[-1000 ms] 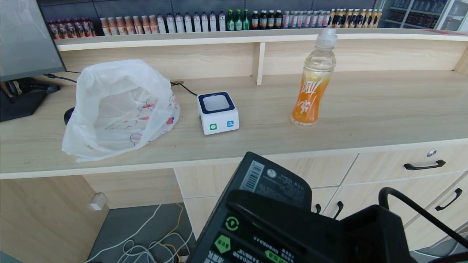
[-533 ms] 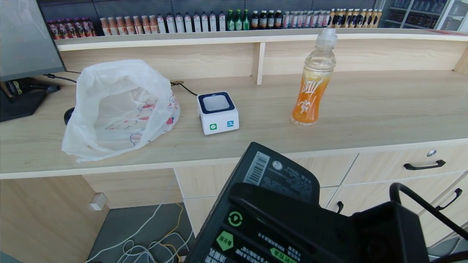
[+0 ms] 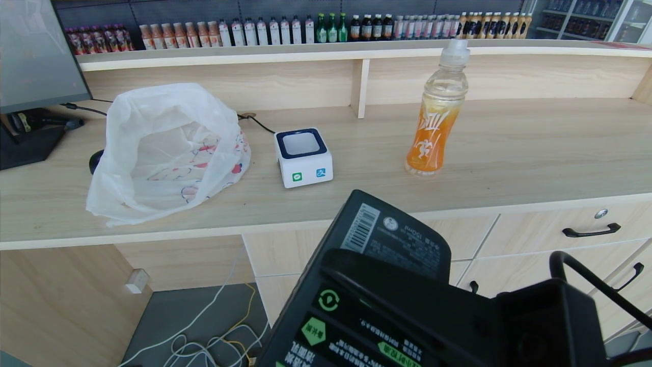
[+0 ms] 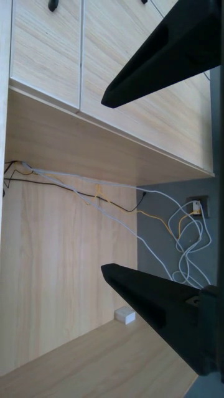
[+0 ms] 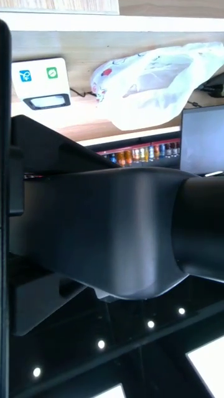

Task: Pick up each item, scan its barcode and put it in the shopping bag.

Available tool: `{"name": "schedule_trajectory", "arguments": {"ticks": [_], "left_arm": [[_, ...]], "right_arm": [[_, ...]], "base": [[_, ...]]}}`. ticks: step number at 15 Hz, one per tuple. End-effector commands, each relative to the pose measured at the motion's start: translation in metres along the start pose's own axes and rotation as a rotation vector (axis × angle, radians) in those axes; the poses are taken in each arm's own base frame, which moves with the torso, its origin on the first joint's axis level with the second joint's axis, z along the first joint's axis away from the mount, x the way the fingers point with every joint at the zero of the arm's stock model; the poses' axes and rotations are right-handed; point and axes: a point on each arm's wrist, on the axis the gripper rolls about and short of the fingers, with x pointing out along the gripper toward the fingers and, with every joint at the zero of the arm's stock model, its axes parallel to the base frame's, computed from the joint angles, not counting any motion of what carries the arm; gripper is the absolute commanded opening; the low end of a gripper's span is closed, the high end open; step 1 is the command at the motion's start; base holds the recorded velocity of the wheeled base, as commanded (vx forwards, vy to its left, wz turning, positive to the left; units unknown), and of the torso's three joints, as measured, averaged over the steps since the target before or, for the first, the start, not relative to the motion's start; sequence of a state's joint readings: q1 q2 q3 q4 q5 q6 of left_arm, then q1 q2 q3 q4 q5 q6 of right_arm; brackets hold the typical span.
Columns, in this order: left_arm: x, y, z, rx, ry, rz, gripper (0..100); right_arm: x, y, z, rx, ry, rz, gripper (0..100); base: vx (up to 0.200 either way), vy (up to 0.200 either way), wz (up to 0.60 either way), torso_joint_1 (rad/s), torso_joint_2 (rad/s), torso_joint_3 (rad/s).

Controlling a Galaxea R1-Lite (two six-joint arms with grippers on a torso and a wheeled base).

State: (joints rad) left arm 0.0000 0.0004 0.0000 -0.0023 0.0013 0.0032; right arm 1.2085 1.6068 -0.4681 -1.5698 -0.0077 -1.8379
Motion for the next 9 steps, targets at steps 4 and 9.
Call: {"name": "schedule_trajectory", "arguments": {"ticks": [4,9], "left_arm": [[0.0000,0.0000,0.0001,0.000,-0.001,-0.001,100],[0.0000,0.0000,0.0001,0.000,-0.001,0.000,100]], "right_arm": [[0.0015,-0.0006,-0.0005,0.009,0.003,-0.006,0],[-0.0014,0.0053,-0.0012,0.307,0.007,0.021,0]], "base": [[0.000,0.000,0.00,0.000,0.00,0.000],[0.000,0.000,0.00,0.000,0.00,0.000]]}}
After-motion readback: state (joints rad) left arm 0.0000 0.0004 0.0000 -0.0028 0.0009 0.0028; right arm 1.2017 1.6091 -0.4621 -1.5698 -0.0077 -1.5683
